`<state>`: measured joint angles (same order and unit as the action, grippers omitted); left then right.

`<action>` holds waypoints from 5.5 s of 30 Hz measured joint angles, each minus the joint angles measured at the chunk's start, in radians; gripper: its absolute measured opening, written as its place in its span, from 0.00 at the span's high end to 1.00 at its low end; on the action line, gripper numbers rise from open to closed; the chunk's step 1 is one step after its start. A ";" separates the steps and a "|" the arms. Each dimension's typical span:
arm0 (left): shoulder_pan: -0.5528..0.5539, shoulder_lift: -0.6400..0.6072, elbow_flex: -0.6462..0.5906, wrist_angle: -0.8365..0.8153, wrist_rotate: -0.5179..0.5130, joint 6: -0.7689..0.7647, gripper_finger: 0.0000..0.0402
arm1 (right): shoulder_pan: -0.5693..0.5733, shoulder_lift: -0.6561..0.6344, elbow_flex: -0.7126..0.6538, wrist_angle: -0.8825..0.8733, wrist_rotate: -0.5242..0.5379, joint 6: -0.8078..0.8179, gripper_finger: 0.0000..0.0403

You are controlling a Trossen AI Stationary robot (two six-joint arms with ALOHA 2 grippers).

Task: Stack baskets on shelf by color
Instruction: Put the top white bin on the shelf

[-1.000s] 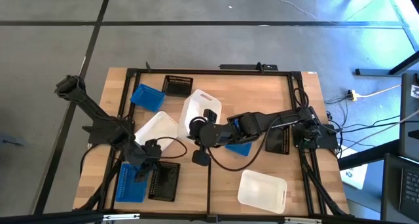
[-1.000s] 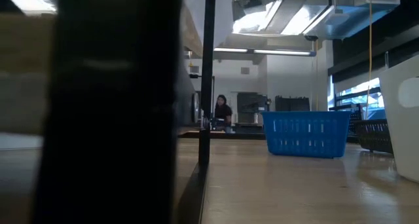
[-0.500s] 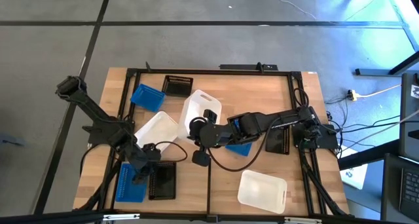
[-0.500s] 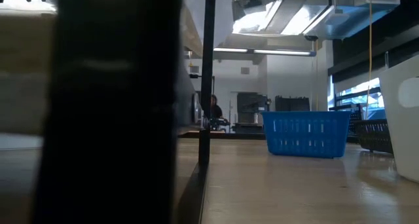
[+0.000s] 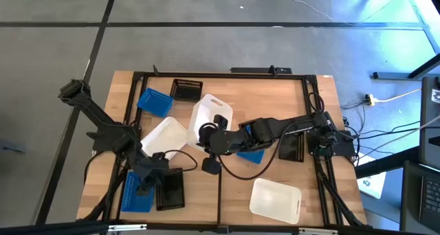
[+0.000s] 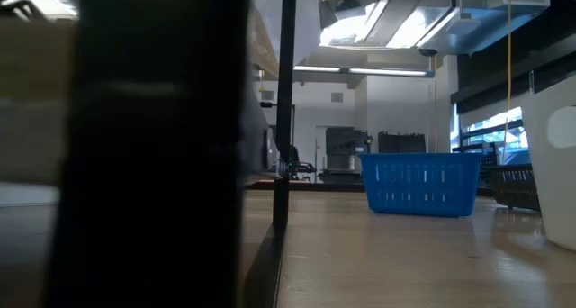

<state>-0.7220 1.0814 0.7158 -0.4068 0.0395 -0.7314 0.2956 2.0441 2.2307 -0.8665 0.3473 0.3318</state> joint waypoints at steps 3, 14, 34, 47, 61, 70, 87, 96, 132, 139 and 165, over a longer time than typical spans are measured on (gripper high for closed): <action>-0.001 0.014 0.005 0.017 0.008 0.006 0.90 | -0.002 0.000 0.000 0.000 0.000 0.000 1.00; -0.065 0.164 0.005 0.165 0.132 0.005 0.90 | -0.019 0.000 0.000 -0.014 -0.006 0.003 1.00; -0.088 0.222 0.030 0.178 0.208 -0.046 0.90 | -0.025 0.000 0.000 -0.044 -0.036 -0.003 1.00; -0.108 0.059 0.239 -0.244 -0.130 -0.046 0.90 | -0.008 0.000 0.026 -0.112 -0.033 -0.002 1.00; -0.109 -0.139 0.363 -0.720 -0.436 -0.153 0.90 | 0.025 -0.002 0.122 -0.164 -0.001 0.005 1.00; -0.108 -0.277 0.363 -0.790 -0.554 -0.183 0.90 | 0.044 0.046 0.122 -0.033 -0.087 0.002 1.00; -0.108 -0.305 0.363 -0.790 -0.555 -0.098 0.90 | 0.071 0.173 0.122 0.062 -0.277 0.192 1.00; -0.108 -0.305 0.363 -0.790 -0.553 -0.077 0.90 | 0.080 0.219 0.122 0.015 -0.342 0.240 1.00; -0.108 -0.304 0.363 -0.790 -0.544 -0.029 0.90 | 0.081 0.243 0.114 -0.055 -0.494 0.234 1.00; -0.108 -0.304 0.363 -0.790 -0.543 -0.017 0.90 | 0.081 0.243 0.104 -0.057 -0.533 0.208 1.00; -0.108 -0.304 0.363 -0.789 -0.543 -0.017 0.90 | 0.081 0.321 0.103 0.003 -0.686 0.183 1.00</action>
<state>-0.8297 0.7770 1.0790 -1.1961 -0.5037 -0.7481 0.3763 2.3648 2.3337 -0.8639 -0.3384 0.5146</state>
